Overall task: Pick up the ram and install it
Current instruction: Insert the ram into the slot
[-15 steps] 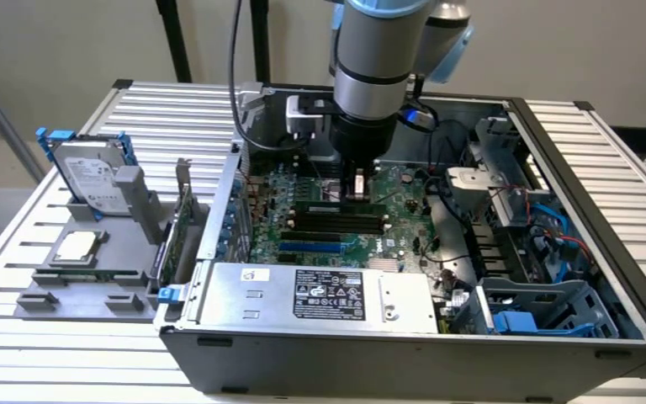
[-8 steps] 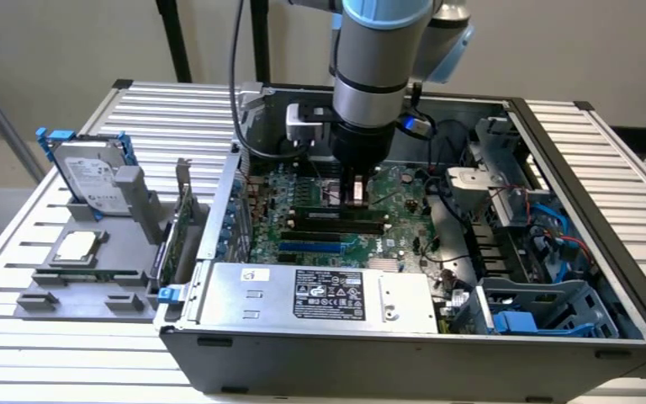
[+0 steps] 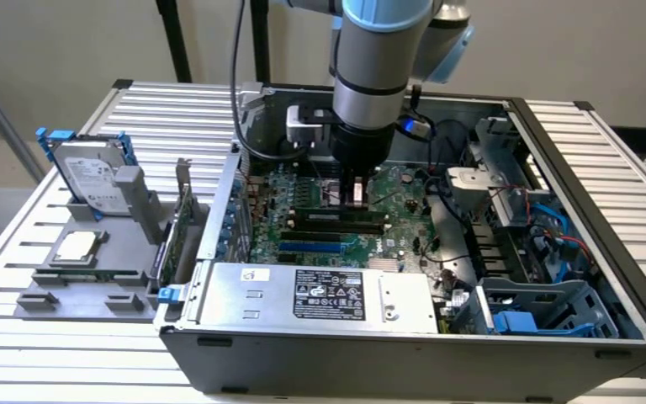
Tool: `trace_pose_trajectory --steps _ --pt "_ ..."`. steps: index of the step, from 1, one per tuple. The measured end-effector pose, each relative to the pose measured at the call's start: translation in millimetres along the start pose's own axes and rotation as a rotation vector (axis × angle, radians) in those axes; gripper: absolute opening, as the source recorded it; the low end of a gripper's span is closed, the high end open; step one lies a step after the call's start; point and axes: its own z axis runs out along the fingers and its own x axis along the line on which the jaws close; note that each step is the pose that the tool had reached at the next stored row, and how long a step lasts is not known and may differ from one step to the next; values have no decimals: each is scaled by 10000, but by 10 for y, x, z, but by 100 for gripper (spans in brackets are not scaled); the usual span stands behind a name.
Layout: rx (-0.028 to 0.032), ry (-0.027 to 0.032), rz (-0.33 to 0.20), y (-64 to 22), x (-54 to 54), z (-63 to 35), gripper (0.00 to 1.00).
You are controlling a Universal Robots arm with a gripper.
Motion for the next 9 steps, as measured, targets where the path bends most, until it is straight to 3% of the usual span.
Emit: trace_pose_trajectory --steps 9 --pt "0 89 60 -8 -29 45 14"
